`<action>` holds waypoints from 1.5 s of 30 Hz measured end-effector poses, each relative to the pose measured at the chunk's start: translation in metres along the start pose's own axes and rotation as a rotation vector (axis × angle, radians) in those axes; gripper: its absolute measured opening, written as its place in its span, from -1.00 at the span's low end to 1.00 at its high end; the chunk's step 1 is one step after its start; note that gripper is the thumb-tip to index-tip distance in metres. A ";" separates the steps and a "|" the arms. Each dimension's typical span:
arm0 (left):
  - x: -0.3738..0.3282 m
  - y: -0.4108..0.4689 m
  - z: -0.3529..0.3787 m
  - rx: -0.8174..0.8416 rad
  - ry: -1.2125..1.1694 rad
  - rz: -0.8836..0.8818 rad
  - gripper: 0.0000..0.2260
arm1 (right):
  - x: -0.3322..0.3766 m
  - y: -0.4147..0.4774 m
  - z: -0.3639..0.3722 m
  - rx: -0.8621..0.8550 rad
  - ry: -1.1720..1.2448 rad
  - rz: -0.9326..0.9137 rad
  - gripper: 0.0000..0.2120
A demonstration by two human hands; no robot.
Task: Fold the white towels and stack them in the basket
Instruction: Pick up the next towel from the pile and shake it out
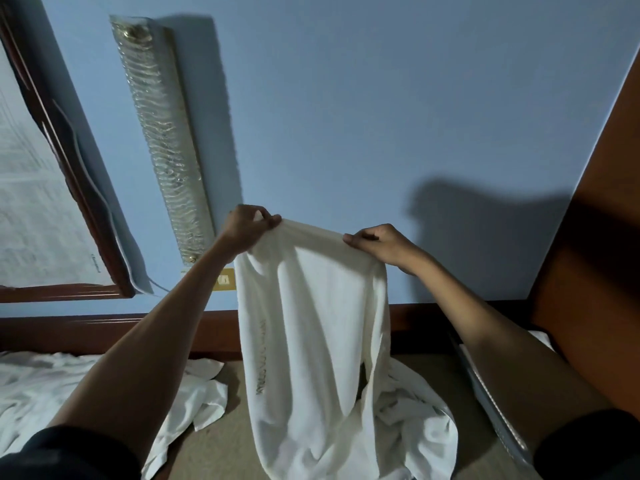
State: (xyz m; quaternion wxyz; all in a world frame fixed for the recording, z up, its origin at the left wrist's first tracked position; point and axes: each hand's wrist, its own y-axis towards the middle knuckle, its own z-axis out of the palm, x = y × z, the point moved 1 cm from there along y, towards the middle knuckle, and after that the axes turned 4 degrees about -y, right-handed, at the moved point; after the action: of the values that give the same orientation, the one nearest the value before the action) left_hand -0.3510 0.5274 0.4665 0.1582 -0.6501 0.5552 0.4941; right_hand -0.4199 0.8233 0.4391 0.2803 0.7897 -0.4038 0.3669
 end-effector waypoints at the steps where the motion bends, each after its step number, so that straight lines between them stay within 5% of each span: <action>1: 0.008 0.000 -0.006 -0.047 0.007 -0.018 -0.77 | -0.005 -0.002 -0.001 0.000 -0.015 0.005 -0.58; 7: 0.039 -0.008 -0.029 -0.164 0.127 -0.128 -0.78 | -0.026 -0.013 -0.003 -0.010 -0.006 0.014 -0.36; 10: 0.036 -0.010 -0.021 -0.074 0.133 -0.079 -0.78 | -0.017 -0.010 0.002 -0.010 0.031 -0.026 -0.51; 13: 0.016 -0.016 -0.001 0.201 0.080 0.006 -0.59 | 0.004 -0.008 0.007 0.011 0.058 -0.076 -0.85; 15: 0.001 -0.024 0.020 0.484 0.103 0.037 -0.38 | 0.018 -0.006 0.013 0.016 0.049 -0.128 -0.90; 17: -0.009 -0.030 0.041 0.652 0.150 0.056 -0.41 | 0.028 -0.005 0.015 -0.013 0.026 -0.166 -0.89; 20: -0.009 -0.025 0.046 0.574 0.107 0.101 -0.77 | 0.025 -0.008 0.008 -0.099 0.039 -0.158 -0.84; 24: -0.006 -0.019 0.032 0.510 -0.045 0.144 -0.66 | 0.009 -0.015 0.000 -0.143 0.078 -0.125 -0.83; 30: -0.017 -0.034 0.058 0.642 0.042 0.088 -0.82 | 0.022 -0.010 0.009 -0.162 0.080 -0.149 -0.83; 34: -0.020 -0.031 0.045 0.618 -0.046 0.080 -0.68 | 0.018 -0.012 0.006 -0.138 0.094 -0.120 -0.82; 45: -0.031 -0.019 0.010 0.310 -0.254 0.140 -0.74 | -0.022 -0.008 0.051 -0.060 -0.198 -0.094 -0.95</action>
State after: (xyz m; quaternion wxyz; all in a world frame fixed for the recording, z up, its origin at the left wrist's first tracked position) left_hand -0.3362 0.5592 0.4810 0.2903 -0.5101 0.6439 0.4908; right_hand -0.4043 0.7991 0.3912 0.2794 0.8314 -0.4029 0.2615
